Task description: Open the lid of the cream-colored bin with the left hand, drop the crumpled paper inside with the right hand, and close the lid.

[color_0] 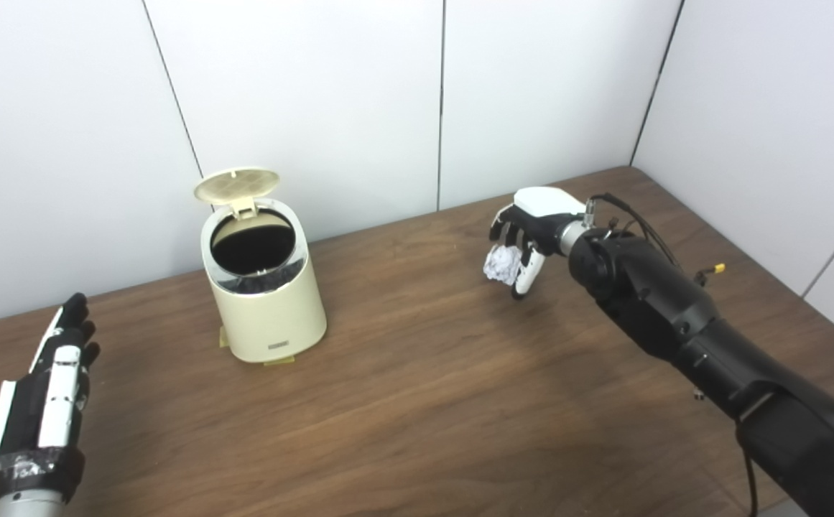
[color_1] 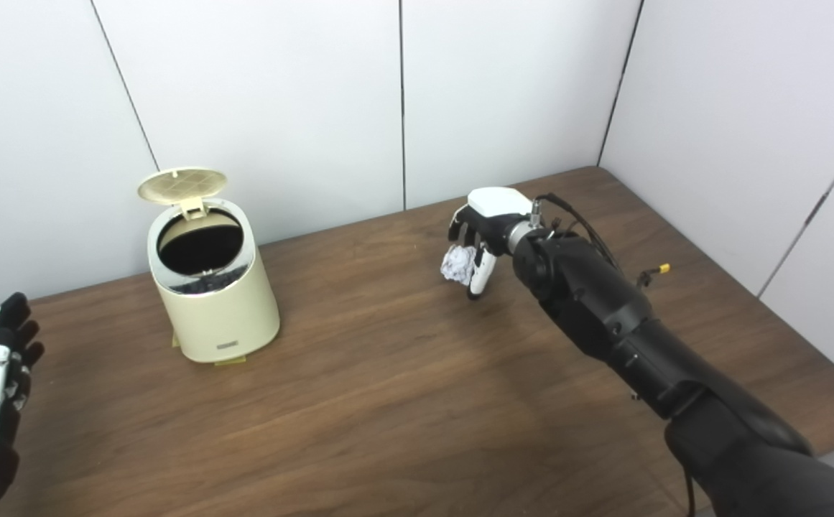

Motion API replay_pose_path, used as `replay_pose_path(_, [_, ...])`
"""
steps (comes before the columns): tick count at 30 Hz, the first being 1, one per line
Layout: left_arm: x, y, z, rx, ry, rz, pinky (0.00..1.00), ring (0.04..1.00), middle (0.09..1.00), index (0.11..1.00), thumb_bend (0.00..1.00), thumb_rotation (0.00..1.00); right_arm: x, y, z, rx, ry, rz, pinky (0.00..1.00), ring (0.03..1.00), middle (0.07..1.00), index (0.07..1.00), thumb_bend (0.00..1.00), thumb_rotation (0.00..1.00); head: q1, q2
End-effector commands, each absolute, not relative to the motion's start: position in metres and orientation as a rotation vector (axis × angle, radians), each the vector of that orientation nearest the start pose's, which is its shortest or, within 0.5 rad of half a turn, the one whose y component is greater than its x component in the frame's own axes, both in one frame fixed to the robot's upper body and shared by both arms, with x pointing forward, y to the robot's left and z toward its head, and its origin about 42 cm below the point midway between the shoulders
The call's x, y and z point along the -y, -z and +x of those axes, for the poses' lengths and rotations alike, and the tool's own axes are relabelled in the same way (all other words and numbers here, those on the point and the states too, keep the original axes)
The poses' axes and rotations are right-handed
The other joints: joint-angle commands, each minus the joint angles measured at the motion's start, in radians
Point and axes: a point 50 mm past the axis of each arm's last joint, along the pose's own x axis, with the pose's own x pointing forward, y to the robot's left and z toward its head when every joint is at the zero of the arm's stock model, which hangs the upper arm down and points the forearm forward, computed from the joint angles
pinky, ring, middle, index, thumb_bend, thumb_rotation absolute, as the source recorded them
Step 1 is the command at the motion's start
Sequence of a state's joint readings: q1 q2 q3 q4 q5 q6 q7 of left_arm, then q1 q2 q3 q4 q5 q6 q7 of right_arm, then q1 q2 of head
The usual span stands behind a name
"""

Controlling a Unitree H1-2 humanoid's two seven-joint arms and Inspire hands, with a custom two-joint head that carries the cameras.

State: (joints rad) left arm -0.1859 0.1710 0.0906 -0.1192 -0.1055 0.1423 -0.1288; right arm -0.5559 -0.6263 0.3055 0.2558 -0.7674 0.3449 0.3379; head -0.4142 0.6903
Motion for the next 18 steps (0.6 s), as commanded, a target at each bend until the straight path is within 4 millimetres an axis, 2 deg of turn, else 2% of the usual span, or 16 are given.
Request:
replay_pose_path(1, [-0.266,-0.205,0.339,0.251,0.111,0.093,1.00,1.000,1.000,0.999,0.39,0.84,0.351,-0.261,0.451,-0.116,-0.023,-1.447,0.58,0.561,0.621,0.527,0.59,0.10,0.000,0.002])
replay_pose_path(2, [-0.266,-0.204,0.338,0.248,0.108,0.089,1.00,1.000,1.000,0.999,0.40,0.84,0.351,-0.259,0.451,-0.103,-0.011,-1.450,0.58,0.546,0.605,0.509,0.56,0.11,0.000,0.004])
replay_pose_path(3, [-0.266,-0.204,0.338,0.244,0.104,0.087,1.00,1.000,1.000,0.996,0.40,0.82,0.350,-0.258,0.451,-0.089,-0.001,-1.454,0.56,0.482,0.561,0.482,0.53,0.04,0.000,0.004])
replay_pose_path(5, [-0.266,-0.204,0.337,0.241,0.099,0.082,1.00,1.000,1.000,0.993,0.39,0.83,0.348,-0.256,0.450,-0.070,0.014,-1.459,0.55,0.465,0.542,0.461,0.52,0.01,0.004,0.004])
replay_pose_path(8, [-0.266,-0.205,0.336,0.242,0.094,0.064,1.00,1.000,1.000,0.991,0.39,0.84,0.346,-0.252,0.450,-0.074,0.026,-1.498,0.47,0.432,0.536,0.464,0.52,0.00,0.008,0.006])
replay_pose_path(10, [-0.265,-0.207,0.335,0.244,0.094,0.052,1.00,1.000,1.000,0.987,0.39,0.82,0.345,-0.250,0.451,-0.073,0.037,-1.531,0.38,0.428,0.535,0.459,0.50,0.00,0.009,0.007])
replay_pose_path(18, [-0.263,-0.209,0.334,0.249,0.102,0.042,1.00,1.000,1.000,0.986,0.41,0.81,0.338,-0.253,0.452,-0.042,0.056,-1.532,0.37,0.408,0.514,0.469,0.50,0.00,0.008,0.008])
